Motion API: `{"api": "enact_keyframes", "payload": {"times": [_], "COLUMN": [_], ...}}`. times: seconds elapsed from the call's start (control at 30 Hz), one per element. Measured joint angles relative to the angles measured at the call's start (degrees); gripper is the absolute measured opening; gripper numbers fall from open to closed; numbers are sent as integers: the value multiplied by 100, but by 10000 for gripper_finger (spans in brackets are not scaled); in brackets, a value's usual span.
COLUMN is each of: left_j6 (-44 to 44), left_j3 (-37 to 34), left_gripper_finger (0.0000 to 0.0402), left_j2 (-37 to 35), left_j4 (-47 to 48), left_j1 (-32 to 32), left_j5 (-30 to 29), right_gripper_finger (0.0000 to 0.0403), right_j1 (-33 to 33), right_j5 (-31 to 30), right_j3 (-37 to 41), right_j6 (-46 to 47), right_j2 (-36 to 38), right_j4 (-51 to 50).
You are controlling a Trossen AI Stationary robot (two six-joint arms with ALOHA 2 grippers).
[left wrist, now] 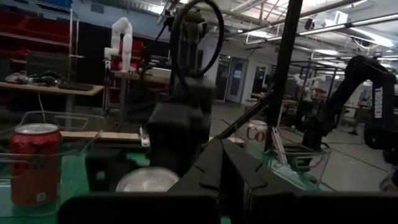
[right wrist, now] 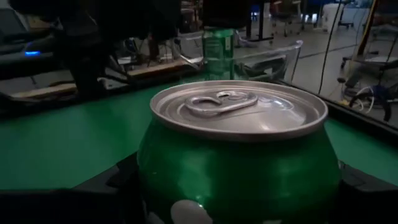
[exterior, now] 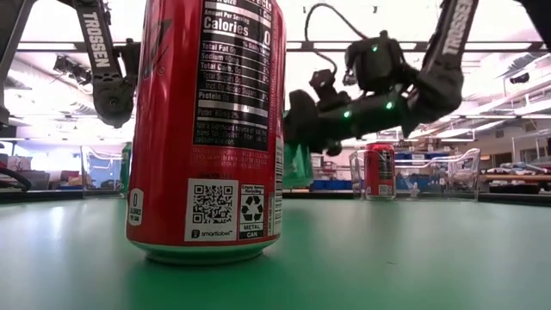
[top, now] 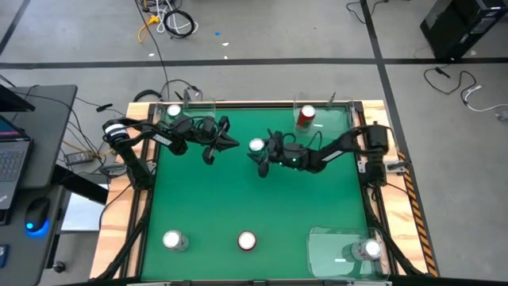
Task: Sort soda cans
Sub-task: Put the green soda can into the top left transparent bin
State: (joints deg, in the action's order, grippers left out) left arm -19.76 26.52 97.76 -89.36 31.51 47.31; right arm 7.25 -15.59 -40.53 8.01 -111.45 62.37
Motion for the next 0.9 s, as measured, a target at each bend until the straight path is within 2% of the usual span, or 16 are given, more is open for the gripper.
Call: {"api": "enact_keyframes", "payload": {"times": [0.23,0.4,0.67,0.73,0.8,0.9], "left_j6": [-1,5,304,317,321,469], "left_j3": [-2,-2,-7,-9,-9,-7], "left_gripper_finger": [9,9,9,9,9,13], "left_j2": [-2,-5,-7,-7,-7,-7], "left_j4": [104,369,1091,1354,1518,1690], "left_j1": [0,0,-15,-15,-25,-106], "left_j5": [105,190,183,154,146,138], "right_gripper_finger": [291,291,292,320,366,381], "right_j1": [-7,-22,-87,-92,-92,-95], "right_j5": [2,0,3,10,38,67], "right_j3": [-69,-74,-72,-70,-59,-59], "right_j6": [-138,-168,-168,-100,68,136], "right_j2": [-710,-911,-840,-827,-821,-813], "right_j4": [1034,1122,1001,979,878,868]}}
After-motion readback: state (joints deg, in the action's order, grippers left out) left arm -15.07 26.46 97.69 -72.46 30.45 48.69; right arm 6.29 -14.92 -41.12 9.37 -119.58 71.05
